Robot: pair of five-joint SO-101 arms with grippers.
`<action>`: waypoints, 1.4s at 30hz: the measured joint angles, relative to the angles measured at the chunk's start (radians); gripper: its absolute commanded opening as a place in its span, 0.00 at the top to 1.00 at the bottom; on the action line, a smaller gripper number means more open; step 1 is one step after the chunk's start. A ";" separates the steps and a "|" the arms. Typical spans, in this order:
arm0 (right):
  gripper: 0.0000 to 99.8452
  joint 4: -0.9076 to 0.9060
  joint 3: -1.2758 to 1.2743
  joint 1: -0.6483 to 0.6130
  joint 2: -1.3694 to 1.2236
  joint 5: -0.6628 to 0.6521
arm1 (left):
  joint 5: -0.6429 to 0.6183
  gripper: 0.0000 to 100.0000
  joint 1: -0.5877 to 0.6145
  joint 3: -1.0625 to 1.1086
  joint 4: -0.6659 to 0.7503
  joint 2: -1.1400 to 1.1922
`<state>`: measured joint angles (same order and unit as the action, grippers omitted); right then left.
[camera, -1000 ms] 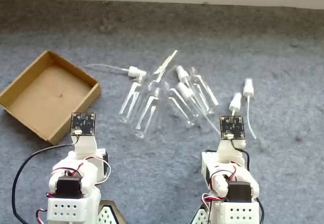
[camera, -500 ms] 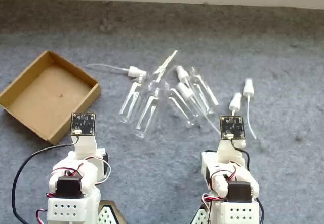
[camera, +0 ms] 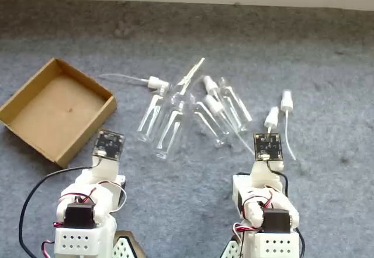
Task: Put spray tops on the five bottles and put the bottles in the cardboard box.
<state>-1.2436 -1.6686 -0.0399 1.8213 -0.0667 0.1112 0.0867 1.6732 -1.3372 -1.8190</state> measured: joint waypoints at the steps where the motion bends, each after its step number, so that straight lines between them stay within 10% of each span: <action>1: 1.00 0.000 0.000 0.000 0.000 0.000 | 0.058 0.99 0.000 0.000 0.000 0.000; 24: 1.00 0.000 0.000 0.000 0.000 0.000 | 0.559 0.99 0.097 -0.359 0.000 0.035; 42: 1.00 0.000 0.000 0.000 0.000 0.000 | 0.407 0.93 0.017 -1.094 -0.074 1.148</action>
<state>-1.2436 -1.6686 -0.0399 1.8213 -0.0667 0.5178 0.1036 0.5792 -1.4108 -0.6713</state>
